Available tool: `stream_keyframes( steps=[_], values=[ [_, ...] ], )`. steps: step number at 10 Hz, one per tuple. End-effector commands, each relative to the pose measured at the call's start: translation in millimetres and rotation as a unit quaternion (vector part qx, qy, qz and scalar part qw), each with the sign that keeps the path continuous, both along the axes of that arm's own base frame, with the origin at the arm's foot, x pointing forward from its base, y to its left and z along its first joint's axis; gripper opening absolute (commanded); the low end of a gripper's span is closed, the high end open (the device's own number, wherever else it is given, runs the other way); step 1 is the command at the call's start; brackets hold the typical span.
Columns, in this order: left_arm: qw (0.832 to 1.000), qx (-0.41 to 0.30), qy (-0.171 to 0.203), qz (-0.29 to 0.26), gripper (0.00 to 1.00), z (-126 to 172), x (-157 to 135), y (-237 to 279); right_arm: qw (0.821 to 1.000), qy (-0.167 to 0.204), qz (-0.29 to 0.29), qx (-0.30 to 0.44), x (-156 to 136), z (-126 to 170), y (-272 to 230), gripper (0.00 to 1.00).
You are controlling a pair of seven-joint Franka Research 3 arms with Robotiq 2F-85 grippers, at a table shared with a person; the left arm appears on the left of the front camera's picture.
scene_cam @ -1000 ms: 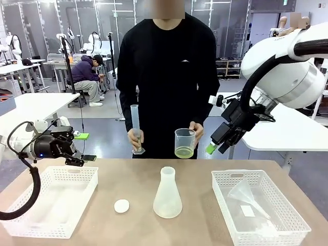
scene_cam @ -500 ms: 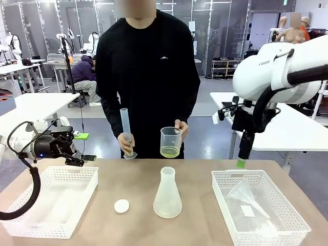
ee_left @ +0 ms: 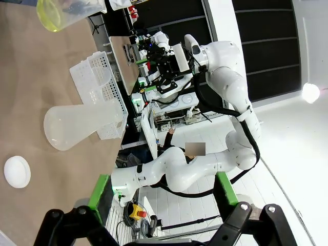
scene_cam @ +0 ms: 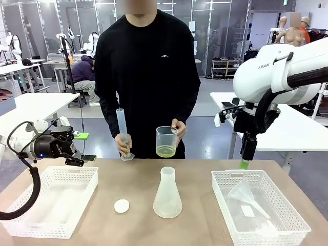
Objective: Prepare the solutions needed for the experiment.
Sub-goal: Pick up the Plastic Funnel and insert it into the Big flask.
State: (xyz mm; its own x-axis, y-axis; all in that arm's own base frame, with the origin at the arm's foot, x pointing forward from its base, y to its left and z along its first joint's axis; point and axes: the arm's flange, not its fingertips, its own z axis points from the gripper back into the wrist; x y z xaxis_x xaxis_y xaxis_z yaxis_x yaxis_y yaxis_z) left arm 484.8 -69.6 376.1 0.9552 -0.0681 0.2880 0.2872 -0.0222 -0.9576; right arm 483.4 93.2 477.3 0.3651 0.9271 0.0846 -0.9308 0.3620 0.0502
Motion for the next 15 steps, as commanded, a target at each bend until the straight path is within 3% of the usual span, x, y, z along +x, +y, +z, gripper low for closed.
stream_keyframes(
  steps=[1, 2, 3, 6, 15],
  values=[
    [1.0, -0.008, -0.004, 0.004, 1.0, 2.3, 0.4, -1.2, 1.0, 0.0, -0.016, 0.001, -1.6, 1.6, 1.9, 1.0],
    [1.0, -0.008, -0.004, 0.004, 1.0, 2.3, 0.4, -1.2, 1.0, 0.0, 0.0, 0.0, 0.0, 0.0, 0.0, 1.0],
    [1.0, -0.008, -0.004, 0.004, 1.0, 2.3, 0.4, -1.2, 0.995, 0.016, 0.1, 0.012, 18.3, -8.7, -0.4, 1.0],
    [1.0, -0.008, -0.004, 0.004, 1.0, 2.3, 0.4, -1.2, 0.975, 0.057, 0.207, -0.048, 29.2, -29.0, 2.1, 1.0],
    [1.0, -0.008, -0.004, 0.004, 1.0, 2.3, 0.4, -1.2, 0.962, 0.141, 0.233, -0.026, 68.9, -91.1, -2.5, 1.0]
  ],
)
